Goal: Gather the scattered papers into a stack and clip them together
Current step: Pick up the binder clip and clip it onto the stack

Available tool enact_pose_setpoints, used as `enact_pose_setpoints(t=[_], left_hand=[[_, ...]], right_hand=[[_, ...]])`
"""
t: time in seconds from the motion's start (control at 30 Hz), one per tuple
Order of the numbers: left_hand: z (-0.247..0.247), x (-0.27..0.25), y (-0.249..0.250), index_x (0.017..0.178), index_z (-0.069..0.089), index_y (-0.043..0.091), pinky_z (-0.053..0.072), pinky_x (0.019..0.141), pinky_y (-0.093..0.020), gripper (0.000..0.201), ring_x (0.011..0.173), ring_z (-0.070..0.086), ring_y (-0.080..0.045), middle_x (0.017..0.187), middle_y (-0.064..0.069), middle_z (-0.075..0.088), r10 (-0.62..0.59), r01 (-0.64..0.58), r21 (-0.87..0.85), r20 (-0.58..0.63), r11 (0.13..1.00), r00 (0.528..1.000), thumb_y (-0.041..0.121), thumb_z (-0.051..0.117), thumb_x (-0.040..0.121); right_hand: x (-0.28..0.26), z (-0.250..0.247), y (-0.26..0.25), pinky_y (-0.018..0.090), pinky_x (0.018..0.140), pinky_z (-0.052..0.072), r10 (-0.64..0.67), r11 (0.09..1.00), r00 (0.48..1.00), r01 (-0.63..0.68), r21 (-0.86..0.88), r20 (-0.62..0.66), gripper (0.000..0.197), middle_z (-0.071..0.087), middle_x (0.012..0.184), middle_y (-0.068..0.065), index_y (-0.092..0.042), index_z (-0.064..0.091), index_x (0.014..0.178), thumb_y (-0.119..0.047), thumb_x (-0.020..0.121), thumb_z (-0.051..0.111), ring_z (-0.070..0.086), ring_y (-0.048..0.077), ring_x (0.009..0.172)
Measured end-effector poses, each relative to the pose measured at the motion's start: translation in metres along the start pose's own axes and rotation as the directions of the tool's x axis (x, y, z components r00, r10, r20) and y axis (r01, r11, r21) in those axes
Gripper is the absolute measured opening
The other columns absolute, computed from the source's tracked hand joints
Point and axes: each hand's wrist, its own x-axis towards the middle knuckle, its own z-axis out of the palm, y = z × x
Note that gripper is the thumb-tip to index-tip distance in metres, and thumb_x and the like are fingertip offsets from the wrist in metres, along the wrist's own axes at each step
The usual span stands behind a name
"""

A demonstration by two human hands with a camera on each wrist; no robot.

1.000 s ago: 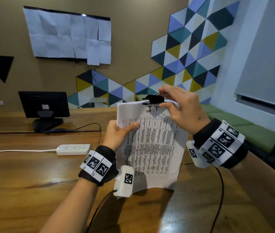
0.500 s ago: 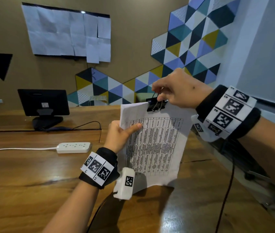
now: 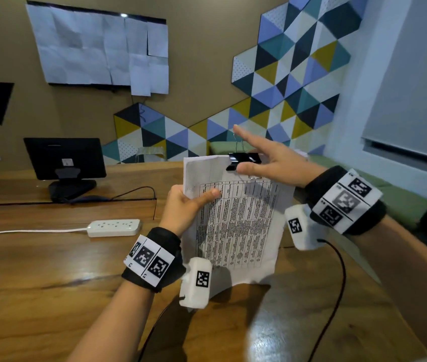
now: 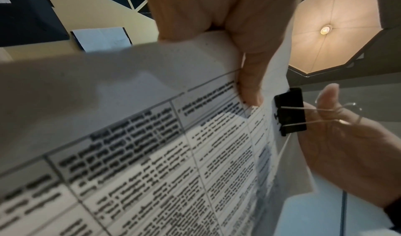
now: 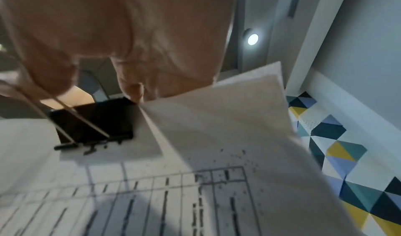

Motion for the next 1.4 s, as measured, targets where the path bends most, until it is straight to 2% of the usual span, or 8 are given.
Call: enact_pose_setpoints(t=[0.23, 0.37, 0.67, 0.87, 1.0, 1.17, 1.3, 1.4], left_hand=[[0.007, 0.001, 0.004, 0.086, 0.063, 0.019, 0.051, 0.064, -0.006, 0.015, 0.072, 0.065, -0.005, 0.085, -0.002, 0.067, -0.018, 0.018, 0.003, 0.020, 1.000, 1.000, 0.006, 0.063, 0.080], [0.006, -0.001, 0.008, 0.086, 0.063, 0.018, 0.051, 0.063, -0.007, 0.018, 0.069, 0.067, 0.003, 0.083, 0.002, 0.067, -0.014, 0.015, -0.024, 0.042, 1.000, 0.999, 0.001, 0.062, 0.080], [0.000, 0.004, 0.021, 0.081, 0.064, 0.020, 0.051, 0.072, -0.026, 0.015, 0.076, 0.064, -0.013, 0.083, -0.003, 0.067, -0.005, 0.006, 0.025, -0.029, 1.000, 1.000, 0.034, 0.061, 0.079], [0.003, 0.010, 0.041, 0.064, 0.064, 0.021, 0.040, 0.050, -0.012, 0.021, 0.046, 0.052, 0.002, 0.046, 0.013, 0.063, 0.141, -0.131, 0.186, -0.040, 0.974, 0.989, 0.020, 0.060, 0.084], [0.005, 0.009, 0.042, 0.061, 0.065, 0.018, 0.041, 0.051, -0.020, 0.023, 0.056, 0.055, -0.019, 0.053, -0.001, 0.063, 0.167, -0.149, 0.179, -0.087, 0.973, 0.982, 0.022, 0.061, 0.084], [0.010, 0.009, 0.046, 0.061, 0.066, 0.018, 0.040, 0.048, -0.017, 0.024, 0.049, 0.055, -0.011, 0.048, 0.004, 0.063, 0.186, -0.180, 0.180, -0.017, 0.967, 0.982, 0.020, 0.061, 0.084], [0.011, 0.007, 0.043, 0.069, 0.066, 0.016, 0.041, 0.048, -0.007, 0.018, 0.046, 0.057, 0.004, 0.048, 0.016, 0.066, 0.178, -0.181, 0.184, 0.032, 0.966, 0.983, 0.014, 0.058, 0.085], [0.017, 0.002, 0.043, 0.079, 0.069, 0.014, 0.043, 0.051, -0.007, 0.011, 0.050, 0.059, 0.004, 0.050, 0.016, 0.067, 0.179, -0.184, 0.158, 0.041, 0.970, 0.983, 0.012, 0.059, 0.085]], right_hand=[[-0.004, 0.013, -0.002, 0.044, 0.106, 0.031, -0.059, 0.778, 0.998, 0.034, -0.627, -0.018, 0.133, 0.007, 0.159, -0.002, -0.017, -0.004, 0.148, -0.078, 0.049, 0.062, 0.039, 0.025, 0.133], [-0.005, -0.002, 0.003, 0.036, 0.113, 0.024, -0.023, 0.913, 0.998, 0.042, -0.406, 0.052, 0.135, 0.014, 0.158, -0.006, -0.019, 0.014, 0.148, -0.093, 0.037, 0.037, 0.027, 0.013, 0.140], [-0.010, -0.009, 0.001, 0.027, 0.114, 0.017, -0.071, 0.997, 0.994, 0.074, -0.039, 0.079, 0.109, 0.018, 0.156, -0.008, -0.021, 0.037, 0.140, -0.063, 0.043, 0.064, 0.017, 0.008, 0.142], [-0.010, 0.003, -0.001, 0.031, 0.115, 0.017, -0.067, 0.961, 0.993, 0.092, -0.260, 0.101, 0.116, 0.011, 0.158, -0.003, -0.016, 0.026, 0.145, -0.052, 0.046, 0.076, 0.017, 0.014, 0.144], [-0.013, 0.019, 0.000, 0.045, 0.106, 0.037, -0.126, 0.874, 0.992, 0.105, -0.475, -0.013, 0.118, 0.022, 0.156, 0.005, -0.011, 0.028, 0.143, -0.060, 0.048, 0.076, 0.040, 0.028, 0.132], [-0.011, 0.026, 0.004, 0.040, 0.083, 0.049, -0.207, 0.843, 0.954, 0.061, -0.534, -0.217, 0.080, 0.066, 0.118, 0.006, -0.015, 0.055, 0.123, -0.044, 0.054, 0.081, 0.063, 0.029, 0.100], [-0.009, 0.018, 0.000, 0.033, 0.065, 0.041, -0.016, 0.928, 0.990, -0.039, -0.371, -0.143, 0.034, 0.061, 0.077, -0.004, -0.023, 0.060, 0.083, -0.037, 0.061, 0.081, 0.055, 0.021, 0.077], [-0.001, 0.006, -0.007, 0.026, 0.053, 0.031, 0.075, 0.963, 0.995, -0.056, -0.262, 0.060, 0.042, 0.044, 0.061, -0.009, -0.026, 0.040, 0.058, -0.020, 0.064, 0.081, 0.043, 0.009, 0.058]])
